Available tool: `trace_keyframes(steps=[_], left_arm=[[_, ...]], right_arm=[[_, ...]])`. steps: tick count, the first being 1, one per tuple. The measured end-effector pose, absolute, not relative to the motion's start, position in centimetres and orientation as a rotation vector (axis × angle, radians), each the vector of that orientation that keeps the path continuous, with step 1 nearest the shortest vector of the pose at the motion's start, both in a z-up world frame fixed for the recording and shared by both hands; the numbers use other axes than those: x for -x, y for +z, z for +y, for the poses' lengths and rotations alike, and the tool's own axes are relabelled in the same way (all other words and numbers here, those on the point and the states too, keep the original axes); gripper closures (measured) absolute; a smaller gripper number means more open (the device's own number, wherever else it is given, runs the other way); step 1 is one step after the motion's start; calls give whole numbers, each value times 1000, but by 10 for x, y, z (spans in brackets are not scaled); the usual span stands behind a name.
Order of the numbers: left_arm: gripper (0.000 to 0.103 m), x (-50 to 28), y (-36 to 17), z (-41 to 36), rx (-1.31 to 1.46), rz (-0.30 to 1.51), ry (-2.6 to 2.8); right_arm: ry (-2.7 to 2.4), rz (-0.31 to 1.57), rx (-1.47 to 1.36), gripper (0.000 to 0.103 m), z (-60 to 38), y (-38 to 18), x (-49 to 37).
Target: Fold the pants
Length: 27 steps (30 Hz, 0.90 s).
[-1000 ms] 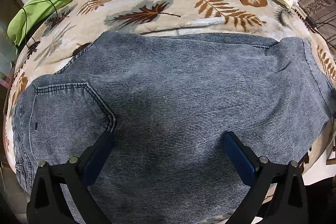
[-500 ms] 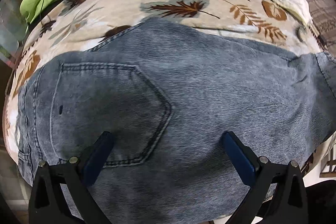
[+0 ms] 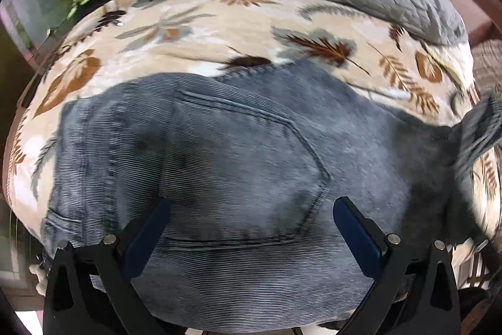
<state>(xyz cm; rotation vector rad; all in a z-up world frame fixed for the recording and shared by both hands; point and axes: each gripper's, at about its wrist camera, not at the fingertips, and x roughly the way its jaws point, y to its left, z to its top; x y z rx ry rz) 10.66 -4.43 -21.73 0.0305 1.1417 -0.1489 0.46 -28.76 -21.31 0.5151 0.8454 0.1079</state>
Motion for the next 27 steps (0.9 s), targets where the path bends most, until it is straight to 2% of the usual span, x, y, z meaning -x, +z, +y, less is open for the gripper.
trace_keyframes(steps=[4,5,6,8,17,19,24,27], left_arm=[[0,-110,-214,-29,-8,1135,-117],[0,-110,-215,-28,-7,1137,-113],[0,-110,-216,-27,-9,1139,-112],[0,-110,-217,-28,-20,1141,-113],[0,-104,-209,-81,-127,1100,-191],[0,-103,-207,-97,-155,1084,-209],[0,-99,-212,-146,-287,1029,-246],[0,-97,-226,-167,-396,1022,-226]], right_arm=[[209,927,-545,69,-258,-242,-15],[243,949,-554,63,-253,-247,-16],[254,953,-551,48,-250,-249,-15],[311,924,-554,39,-249,-242,-11],[163,780,-523,40,-314,-214,10],[127,775,-547,44,-330,-221,14],[75,842,-526,63,-335,-245,0],[67,929,-579,66,-343,-267,-3]])
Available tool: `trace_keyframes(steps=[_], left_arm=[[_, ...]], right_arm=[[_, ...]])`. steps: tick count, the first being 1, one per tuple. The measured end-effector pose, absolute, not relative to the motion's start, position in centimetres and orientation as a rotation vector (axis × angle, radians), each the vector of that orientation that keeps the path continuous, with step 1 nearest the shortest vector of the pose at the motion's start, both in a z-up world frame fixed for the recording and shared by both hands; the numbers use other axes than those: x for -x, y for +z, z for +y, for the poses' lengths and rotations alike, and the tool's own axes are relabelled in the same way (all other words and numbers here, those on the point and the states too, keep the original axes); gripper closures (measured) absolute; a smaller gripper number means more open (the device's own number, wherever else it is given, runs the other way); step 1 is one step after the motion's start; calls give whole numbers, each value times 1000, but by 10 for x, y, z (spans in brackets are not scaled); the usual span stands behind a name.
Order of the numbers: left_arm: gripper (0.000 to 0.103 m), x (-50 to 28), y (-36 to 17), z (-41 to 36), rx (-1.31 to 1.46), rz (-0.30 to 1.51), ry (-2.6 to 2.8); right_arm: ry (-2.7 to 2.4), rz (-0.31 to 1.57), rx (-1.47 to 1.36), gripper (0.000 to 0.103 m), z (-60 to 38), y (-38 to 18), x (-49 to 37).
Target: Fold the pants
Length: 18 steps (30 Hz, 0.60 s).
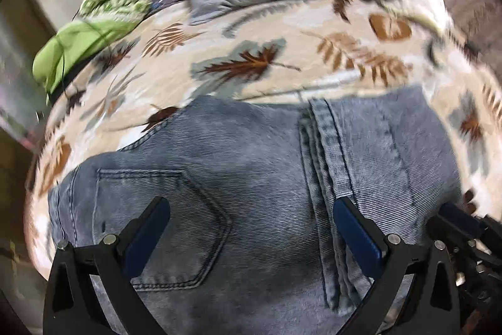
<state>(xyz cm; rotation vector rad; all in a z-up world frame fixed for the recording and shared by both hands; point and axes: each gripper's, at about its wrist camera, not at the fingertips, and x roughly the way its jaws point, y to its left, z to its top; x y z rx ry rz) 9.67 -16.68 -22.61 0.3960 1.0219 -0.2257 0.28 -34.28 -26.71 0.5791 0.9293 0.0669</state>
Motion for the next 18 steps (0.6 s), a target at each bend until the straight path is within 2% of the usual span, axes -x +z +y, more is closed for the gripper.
trace_keyframes(steps=[9,14,18], left_arm=[[0,-83,-243,-158,-415,1047,-215],[0,-73,-246,-155,-400,1022,-205],[0,-72,-247,-151,-385,1024,-214]], right_arm=[[96,891,-642,67,-356,-260,-1],[41,842,-589,67,-357,-242,-21],[-2,875,-549,67,-355,-248,-52]])
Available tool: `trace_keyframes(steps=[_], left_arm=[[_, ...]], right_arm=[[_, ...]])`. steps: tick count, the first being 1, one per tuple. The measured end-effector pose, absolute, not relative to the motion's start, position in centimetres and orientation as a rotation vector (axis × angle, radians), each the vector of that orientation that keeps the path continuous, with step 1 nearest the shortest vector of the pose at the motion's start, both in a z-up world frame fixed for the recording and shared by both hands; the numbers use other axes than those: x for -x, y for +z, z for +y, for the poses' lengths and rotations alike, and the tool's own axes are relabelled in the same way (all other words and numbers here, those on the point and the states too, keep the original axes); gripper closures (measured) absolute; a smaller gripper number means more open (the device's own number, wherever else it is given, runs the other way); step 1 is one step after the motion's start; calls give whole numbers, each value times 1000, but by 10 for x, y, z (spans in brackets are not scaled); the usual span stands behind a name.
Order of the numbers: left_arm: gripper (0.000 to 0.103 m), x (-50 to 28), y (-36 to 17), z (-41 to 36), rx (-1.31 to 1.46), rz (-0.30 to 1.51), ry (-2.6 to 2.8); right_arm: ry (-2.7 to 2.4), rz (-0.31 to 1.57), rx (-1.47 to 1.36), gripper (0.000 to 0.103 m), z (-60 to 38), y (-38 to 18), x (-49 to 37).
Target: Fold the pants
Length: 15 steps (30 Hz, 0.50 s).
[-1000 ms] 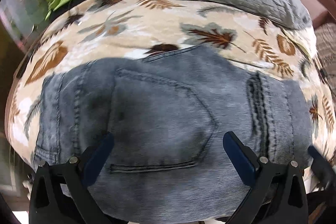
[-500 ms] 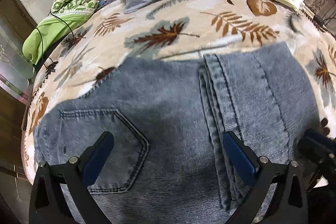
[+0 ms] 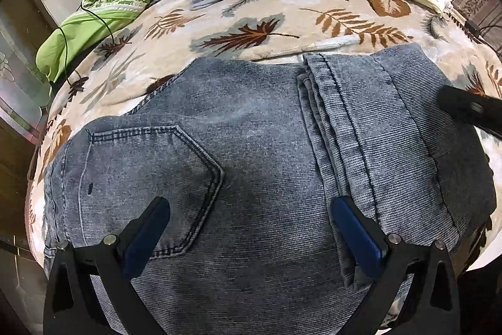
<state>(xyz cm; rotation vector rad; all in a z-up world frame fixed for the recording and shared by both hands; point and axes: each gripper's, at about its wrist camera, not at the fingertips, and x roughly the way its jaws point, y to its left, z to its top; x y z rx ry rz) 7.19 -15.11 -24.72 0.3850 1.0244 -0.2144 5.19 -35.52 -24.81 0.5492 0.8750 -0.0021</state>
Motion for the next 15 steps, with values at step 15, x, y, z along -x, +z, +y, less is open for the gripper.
trace_keyframes(steps=[15], left_arm=[[0,-85,-194,-49,-192,1009,-127]], right_arm=[[111,844,-458,66,-315,-242,-53]])
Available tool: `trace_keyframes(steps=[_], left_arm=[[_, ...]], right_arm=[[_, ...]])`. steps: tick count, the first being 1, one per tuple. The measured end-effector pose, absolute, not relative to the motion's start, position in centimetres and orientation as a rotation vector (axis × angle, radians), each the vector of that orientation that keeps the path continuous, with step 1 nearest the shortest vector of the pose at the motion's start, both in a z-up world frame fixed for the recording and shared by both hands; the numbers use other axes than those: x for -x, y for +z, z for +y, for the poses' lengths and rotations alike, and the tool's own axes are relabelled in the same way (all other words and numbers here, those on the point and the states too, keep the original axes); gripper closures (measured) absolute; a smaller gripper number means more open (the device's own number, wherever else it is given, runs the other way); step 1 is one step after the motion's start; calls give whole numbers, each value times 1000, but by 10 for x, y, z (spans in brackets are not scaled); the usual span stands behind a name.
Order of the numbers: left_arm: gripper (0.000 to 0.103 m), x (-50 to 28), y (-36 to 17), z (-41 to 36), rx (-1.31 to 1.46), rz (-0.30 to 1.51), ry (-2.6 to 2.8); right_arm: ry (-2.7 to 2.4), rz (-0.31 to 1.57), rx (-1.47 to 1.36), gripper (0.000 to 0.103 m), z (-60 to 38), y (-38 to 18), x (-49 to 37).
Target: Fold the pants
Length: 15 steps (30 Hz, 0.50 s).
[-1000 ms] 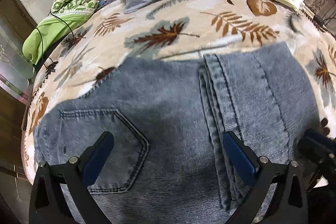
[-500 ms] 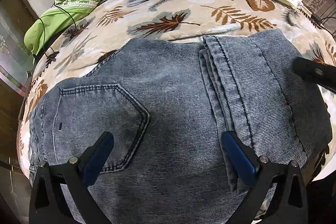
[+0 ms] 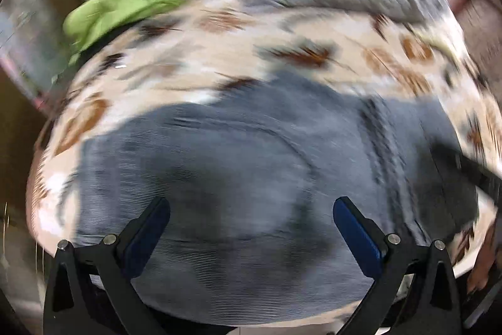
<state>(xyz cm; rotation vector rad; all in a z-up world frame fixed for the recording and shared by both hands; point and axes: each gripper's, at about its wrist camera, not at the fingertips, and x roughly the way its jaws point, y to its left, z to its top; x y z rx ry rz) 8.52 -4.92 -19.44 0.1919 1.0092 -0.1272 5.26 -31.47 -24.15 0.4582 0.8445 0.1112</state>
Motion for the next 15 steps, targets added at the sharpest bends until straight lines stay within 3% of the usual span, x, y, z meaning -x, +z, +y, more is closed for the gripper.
trace_keyframes(steps=[7,15], left_arm=[[0,-105,-161,75,-9,970,117],[0,-102,-200,185,248,1113,264]], right_arm=[[277,771,-420,65,-267,-224,-48],[399,814,-331,65,-203,-228,-58]])
